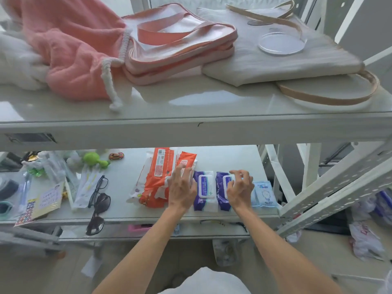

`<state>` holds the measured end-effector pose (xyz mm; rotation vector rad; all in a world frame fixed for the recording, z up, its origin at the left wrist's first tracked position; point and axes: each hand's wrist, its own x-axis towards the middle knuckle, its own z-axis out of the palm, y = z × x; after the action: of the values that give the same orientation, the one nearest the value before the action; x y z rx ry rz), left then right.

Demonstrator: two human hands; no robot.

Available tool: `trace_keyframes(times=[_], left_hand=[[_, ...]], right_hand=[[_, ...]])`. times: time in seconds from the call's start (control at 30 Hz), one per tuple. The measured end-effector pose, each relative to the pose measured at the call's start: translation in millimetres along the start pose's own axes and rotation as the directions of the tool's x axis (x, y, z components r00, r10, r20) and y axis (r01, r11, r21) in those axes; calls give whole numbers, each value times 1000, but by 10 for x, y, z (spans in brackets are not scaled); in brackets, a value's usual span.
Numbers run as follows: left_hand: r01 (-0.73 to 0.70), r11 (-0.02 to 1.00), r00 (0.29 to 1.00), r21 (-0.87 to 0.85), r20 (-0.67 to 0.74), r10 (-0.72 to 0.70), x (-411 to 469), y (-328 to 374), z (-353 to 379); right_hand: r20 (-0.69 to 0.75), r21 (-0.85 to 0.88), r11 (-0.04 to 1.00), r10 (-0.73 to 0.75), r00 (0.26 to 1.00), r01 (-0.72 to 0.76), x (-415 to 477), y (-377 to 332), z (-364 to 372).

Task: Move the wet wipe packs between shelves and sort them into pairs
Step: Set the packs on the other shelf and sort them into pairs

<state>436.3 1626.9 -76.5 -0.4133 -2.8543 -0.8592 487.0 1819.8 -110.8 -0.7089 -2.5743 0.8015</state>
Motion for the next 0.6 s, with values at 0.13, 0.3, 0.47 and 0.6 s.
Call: trace_keyframes(times=[0.13,0.3,0.47,0.6], left_hand=[[348,936,937,48,-46,-346,232,-460,-439],[528,833,787,167,273,-553,114,-1012,-620],[483,860,798,163,321,-510,57,-1076,-686],[509,854,797,107,318,-514,163,-1187,-791]], right_hand=[[165,132,987,-109,980,88,-10,-540,260],[384,264,964,-138,913,34,-41,-1217,608],[402,85,996,0,916,-38,69,-1662,833],[520,-33,995,93,849,-89,61,-1887,917]])
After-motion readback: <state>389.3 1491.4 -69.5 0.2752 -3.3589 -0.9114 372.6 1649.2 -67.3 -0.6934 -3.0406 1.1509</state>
